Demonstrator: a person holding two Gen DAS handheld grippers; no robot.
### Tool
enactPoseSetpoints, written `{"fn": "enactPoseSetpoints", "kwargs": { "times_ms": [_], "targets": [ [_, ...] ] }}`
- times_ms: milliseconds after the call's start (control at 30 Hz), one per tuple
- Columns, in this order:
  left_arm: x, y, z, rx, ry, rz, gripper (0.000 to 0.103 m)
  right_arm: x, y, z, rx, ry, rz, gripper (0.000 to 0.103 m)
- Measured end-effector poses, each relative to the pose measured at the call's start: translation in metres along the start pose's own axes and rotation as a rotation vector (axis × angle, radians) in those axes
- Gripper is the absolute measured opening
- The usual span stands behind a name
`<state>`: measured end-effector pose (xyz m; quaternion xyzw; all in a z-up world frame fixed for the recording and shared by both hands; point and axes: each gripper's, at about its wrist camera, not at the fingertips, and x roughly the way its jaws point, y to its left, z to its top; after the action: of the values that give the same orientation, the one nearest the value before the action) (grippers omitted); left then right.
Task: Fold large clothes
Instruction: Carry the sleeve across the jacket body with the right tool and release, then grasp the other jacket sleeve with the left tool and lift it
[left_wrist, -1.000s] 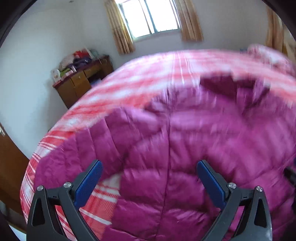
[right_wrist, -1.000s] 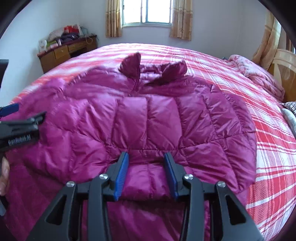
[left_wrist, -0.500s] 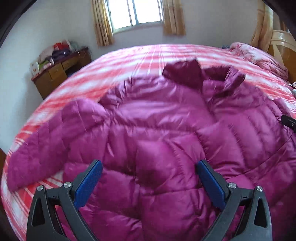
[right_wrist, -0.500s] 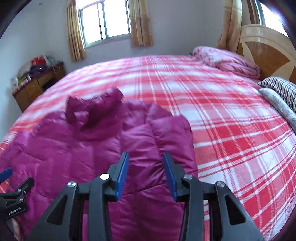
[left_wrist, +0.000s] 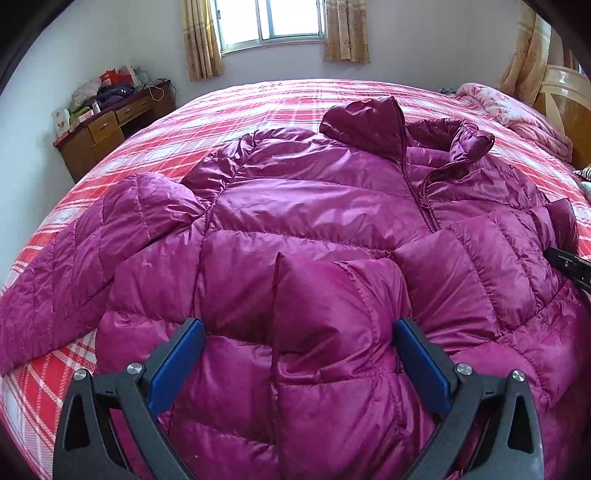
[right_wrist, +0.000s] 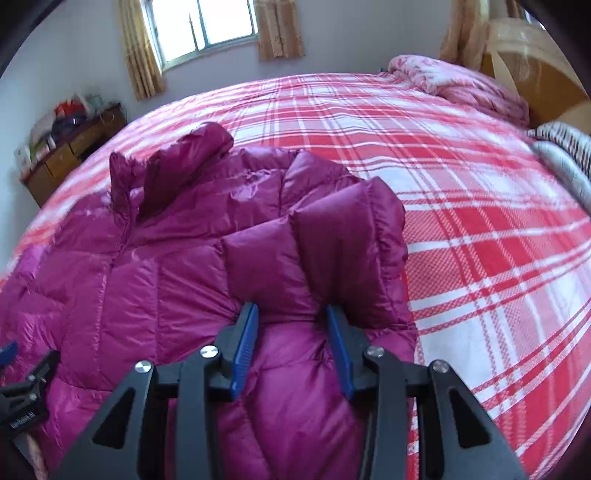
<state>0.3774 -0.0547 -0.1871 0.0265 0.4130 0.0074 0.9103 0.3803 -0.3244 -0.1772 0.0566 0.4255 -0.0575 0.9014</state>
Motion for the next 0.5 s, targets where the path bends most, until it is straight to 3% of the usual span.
{"fn": "enactPoseSetpoints", "kwargs": {
  "times_ms": [67,133,167,233,367,500],
  "targets": [
    [0.0,0.002,-0.001,-0.011,-0.002,-0.01,0.102,-0.018,0.005,0.001,0.002,-0.024,-0.035,0.041],
    [-0.001,0.002,-0.002,-0.013,-0.008,-0.01,0.102,-0.048,0.014,0.0,0.025,-0.097,0.008,0.044],
    [-0.002,0.002,-0.003,-0.011,-0.012,-0.005,0.102,-0.061,0.023,-0.001,0.01,-0.122,0.024,0.051],
    [-0.002,-0.001,-0.003,-0.002,-0.017,0.008,0.102,-0.071,0.041,-0.004,-0.03,-0.142,0.055,0.056],
    [-0.003,-0.001,-0.003,-0.004,-0.017,0.004,0.102,-0.055,0.073,-0.018,-0.087,-0.072,0.122,0.055],
    [-0.003,0.0,-0.004,-0.011,-0.017,-0.004,0.102,-0.028,0.082,-0.037,-0.109,-0.013,0.103,0.056]
  ]
}}
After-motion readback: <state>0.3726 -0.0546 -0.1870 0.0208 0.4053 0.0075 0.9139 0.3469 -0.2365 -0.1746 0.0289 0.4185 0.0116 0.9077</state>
